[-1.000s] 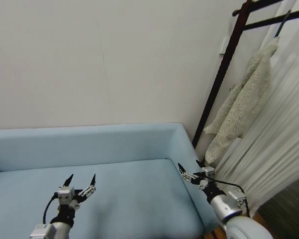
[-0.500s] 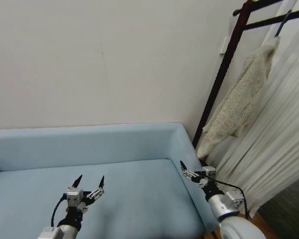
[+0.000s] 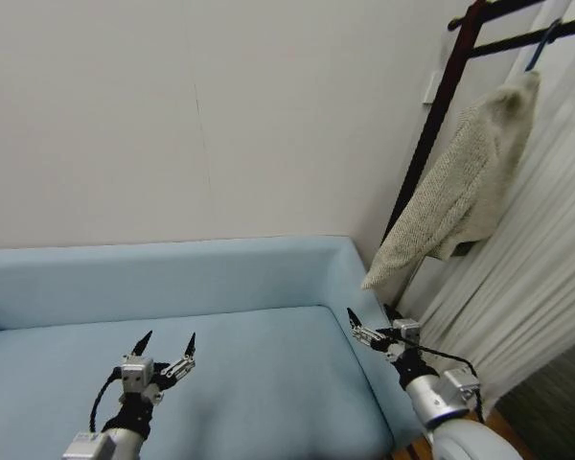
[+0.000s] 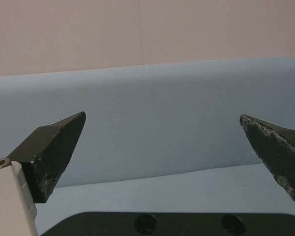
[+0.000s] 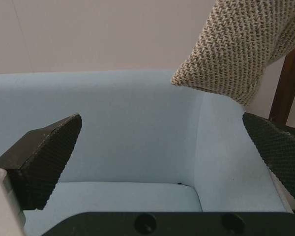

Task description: Pick up the clothes from the sofa and hang them on the clothes hanger.

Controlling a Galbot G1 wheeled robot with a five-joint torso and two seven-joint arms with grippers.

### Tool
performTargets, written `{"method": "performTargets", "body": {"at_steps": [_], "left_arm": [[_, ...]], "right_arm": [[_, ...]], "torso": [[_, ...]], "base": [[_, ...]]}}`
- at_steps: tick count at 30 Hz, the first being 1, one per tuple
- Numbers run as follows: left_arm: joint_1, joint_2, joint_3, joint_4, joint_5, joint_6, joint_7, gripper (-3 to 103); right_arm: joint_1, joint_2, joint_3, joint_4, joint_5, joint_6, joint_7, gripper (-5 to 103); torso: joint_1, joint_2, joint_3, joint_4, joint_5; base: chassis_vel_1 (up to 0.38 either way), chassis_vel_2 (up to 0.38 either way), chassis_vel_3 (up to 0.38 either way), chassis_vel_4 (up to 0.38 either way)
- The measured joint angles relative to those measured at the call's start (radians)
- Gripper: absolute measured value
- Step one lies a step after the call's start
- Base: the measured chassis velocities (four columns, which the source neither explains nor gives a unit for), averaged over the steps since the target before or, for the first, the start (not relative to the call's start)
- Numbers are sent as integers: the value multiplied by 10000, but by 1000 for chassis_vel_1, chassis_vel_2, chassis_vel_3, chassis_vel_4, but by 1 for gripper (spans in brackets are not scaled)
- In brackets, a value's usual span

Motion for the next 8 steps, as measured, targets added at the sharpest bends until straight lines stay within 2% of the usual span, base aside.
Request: {"method": "performTargets", "body": {"at_steps": [8], "left_arm": [[-5,4,-5,0,1,7,7,100]], "right_arm": [[6,-6,-5,0,6,-3,7,100]], "torso": [[0,0,0,0,0]], "base": [[0,0,0,0]]}}
